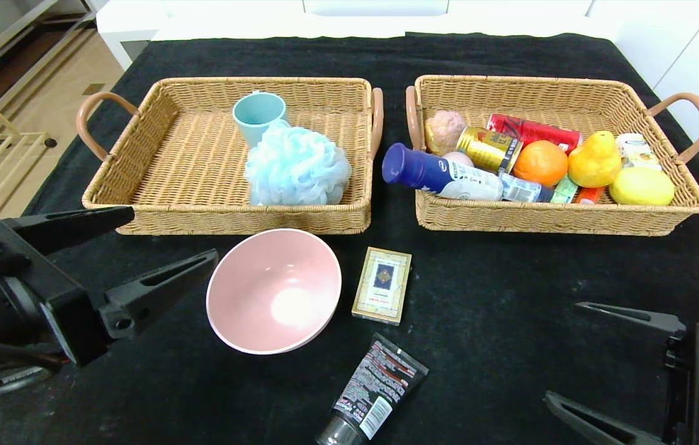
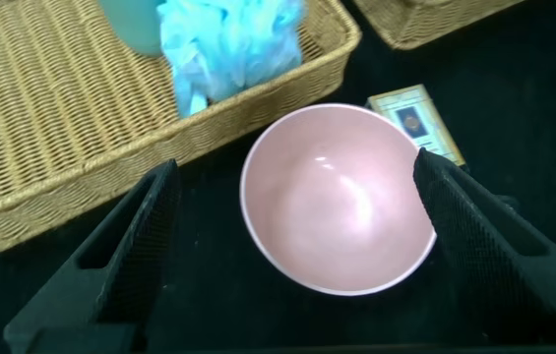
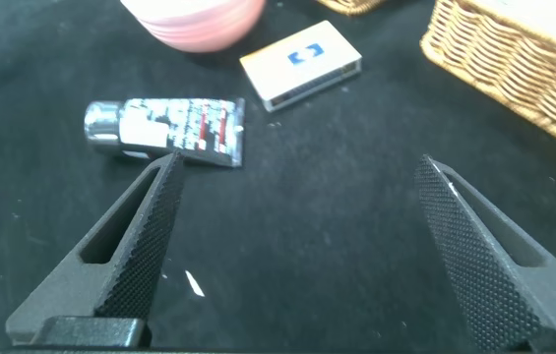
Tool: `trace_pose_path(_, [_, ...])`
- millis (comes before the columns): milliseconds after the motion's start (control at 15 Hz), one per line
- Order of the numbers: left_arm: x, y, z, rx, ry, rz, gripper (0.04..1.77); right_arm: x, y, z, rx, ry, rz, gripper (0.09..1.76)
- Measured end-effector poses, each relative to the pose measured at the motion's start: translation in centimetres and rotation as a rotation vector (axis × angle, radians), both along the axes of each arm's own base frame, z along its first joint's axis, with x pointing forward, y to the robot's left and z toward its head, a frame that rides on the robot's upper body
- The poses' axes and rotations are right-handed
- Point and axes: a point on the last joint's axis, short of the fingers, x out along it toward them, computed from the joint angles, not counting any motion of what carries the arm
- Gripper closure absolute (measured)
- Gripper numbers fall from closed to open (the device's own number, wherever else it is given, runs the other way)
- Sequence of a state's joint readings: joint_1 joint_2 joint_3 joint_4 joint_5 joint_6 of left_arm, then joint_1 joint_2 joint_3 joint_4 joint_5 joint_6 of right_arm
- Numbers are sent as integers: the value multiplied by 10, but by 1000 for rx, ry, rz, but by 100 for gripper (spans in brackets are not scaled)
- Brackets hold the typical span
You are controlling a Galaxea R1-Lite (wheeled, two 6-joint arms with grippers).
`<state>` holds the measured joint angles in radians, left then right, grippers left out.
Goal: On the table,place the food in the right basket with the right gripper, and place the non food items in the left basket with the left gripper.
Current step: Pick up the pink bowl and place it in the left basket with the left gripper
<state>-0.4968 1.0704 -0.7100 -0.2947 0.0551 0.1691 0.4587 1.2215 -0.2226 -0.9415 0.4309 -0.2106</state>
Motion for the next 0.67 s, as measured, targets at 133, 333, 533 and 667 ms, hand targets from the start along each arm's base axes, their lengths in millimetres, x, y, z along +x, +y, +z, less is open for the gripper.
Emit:
trace_pose_path(133, [3,-3,-2,38,62,25,9,0,-1,0,2,2,-8,15])
trace_pose_path(333, [6,-6,0,113,192,82,9,0,-2,1,6,0,-15,15])
trace_pose_path(533, [17,-15,3,83,332,127,9,2,-6,3,12,-10,-42,15])
trace_pose_path(667, [31,-24,0,42,394,155,9,2,-8,4,13,-15,-55,15])
